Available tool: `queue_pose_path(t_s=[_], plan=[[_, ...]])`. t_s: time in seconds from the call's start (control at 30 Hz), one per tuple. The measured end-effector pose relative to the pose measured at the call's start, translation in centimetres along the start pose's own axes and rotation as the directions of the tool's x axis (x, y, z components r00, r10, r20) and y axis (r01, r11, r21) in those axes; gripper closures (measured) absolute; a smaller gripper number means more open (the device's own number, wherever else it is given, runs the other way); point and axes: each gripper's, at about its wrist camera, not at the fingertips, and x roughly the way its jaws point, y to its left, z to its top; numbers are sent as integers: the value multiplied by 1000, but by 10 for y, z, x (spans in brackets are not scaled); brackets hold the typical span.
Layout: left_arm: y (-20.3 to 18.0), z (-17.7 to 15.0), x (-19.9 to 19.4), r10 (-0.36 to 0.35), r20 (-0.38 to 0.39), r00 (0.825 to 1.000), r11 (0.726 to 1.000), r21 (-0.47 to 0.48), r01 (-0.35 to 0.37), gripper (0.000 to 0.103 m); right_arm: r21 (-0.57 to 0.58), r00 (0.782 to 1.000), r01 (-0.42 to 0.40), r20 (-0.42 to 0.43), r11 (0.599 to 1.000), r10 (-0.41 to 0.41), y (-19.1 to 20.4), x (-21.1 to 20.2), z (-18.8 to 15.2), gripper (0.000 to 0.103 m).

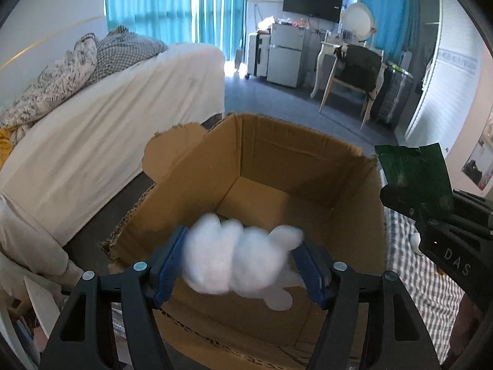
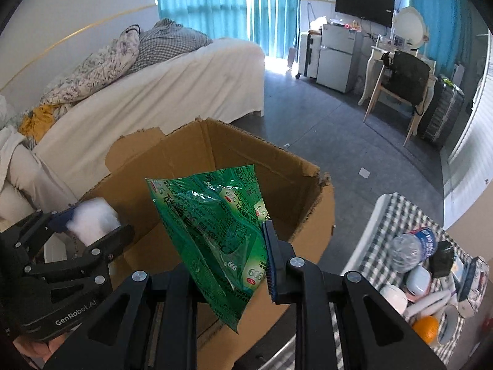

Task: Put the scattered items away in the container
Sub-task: 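Carry the bunny and green bag to the cardboard box and release both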

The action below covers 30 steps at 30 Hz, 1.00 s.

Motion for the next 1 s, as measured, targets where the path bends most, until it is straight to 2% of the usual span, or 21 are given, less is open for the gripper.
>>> queue_pose_path(t_s=[0.07, 0.4, 0.43, 0.47, 0.5, 0.53, 0.57, 0.6, 0.8, 1.0], plan=[[2, 0, 1, -3, 1, 1000, 1000, -7, 3, 23, 0, 1000, -7, -10, 1000, 7, 1, 6, 1, 85], [12, -3, -10, 39, 29, 999, 999, 3, -40, 23, -10, 997, -21, -76, 1000, 20, 14, 33, -4, 82], [13, -3, -12, 44, 33, 998, 999, 2, -44, 23, -9, 997, -15, -81, 1000, 14, 15, 34, -5, 74], [15, -2, -14, 46, 37, 998, 999, -1, -46, 23, -6, 996, -9, -84, 1000, 9, 15, 34, -6, 58], [17, -2, -15, 46, 40, 998, 999, -4, -46, 23, -1, 996, -13, -83, 1000, 13, 15, 35, -6, 49], [18, -1, -17, 46, 42, 998, 999, -7, -46, 23, 6, 997, -26, -77, 1000, 26, 14, 33, -6, 34], [19, -1, -18, 48, 45, 998, 999, -8, -48, 23, 13, 997, -30, -69, 999, 31, 13, 31, -6, 24], [21, -1, -20, 51, 48, 998, 999, -9, -51, 23, 19, 998, -27, -59, 999, 28, 13, 29, -5, 21], [20, -1, -27, 50, 54, 997, 999, -16, -49, 23, 48, 1000, -4, -26, 999, 5, 3, 15, -4, 20], [-9, 1, -43, -13, 85, 996, 1000, 24, 11, 23, 99, 993, 98, 51, 990, -103, -28, -31, -18, 20]])
